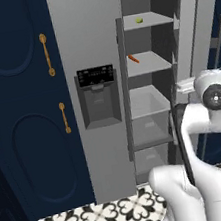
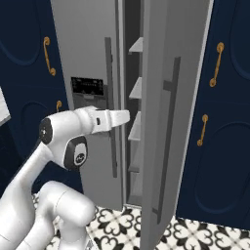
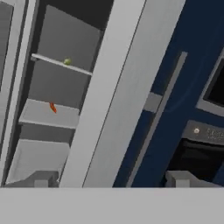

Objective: Grab a lemon wedge from the fridge and one ice cube from the ice bowl, and put them in the glass of lemonade.

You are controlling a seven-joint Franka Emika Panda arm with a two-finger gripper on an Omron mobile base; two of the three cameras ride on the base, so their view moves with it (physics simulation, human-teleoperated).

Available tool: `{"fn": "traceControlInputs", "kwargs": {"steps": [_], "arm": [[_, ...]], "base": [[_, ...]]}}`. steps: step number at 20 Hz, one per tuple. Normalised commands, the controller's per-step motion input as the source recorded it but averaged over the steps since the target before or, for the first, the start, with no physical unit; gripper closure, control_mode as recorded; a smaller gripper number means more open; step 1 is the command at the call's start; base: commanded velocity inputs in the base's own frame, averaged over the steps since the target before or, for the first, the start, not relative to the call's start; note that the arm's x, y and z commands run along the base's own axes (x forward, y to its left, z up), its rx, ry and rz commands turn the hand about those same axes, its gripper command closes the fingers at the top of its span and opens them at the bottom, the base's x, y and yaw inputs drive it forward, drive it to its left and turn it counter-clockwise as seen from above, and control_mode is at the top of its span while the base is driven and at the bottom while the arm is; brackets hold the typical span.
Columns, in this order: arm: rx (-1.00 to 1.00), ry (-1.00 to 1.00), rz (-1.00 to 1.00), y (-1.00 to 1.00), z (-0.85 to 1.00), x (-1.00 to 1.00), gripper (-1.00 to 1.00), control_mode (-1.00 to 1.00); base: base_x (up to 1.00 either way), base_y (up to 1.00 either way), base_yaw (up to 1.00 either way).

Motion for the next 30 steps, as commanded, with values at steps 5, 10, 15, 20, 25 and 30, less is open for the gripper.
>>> {"fn": "traceControlInputs", "kwargs": {"steps": [5, 10, 15, 20, 25, 30], "arm": [[-0.57, 0.66, -0.02, 0.96, 0.0, 0.38, -1.0, -1.0], [-0.45, 0.61, -0.11, 0.2, -0.06, 0.6, -1.0, -1.0], [-0.25, 0.29, -0.02, -0.33, -0.13, 0.55, -1.0, -1.0], [-0.12, 0.31, 0.0, -0.64, -0.12, 0.78, -1.0, -1.0], [-0.03, 0.37, 0.01, -0.55, -0.16, 0.88, -1.0, -1.0], [-0.03, 0.16, -0.09, -0.89, -0.25, -0.21, -1.0, -1.0]], "base": [[0.0, 0.0, 0.0], [0.0, 0.0, 0.0], [0.0, 0.0, 0.0], [0.0, 0.0, 0.0], [0.0, 0.0, 0.0], [0.0, 0.0, 0.0]]}}
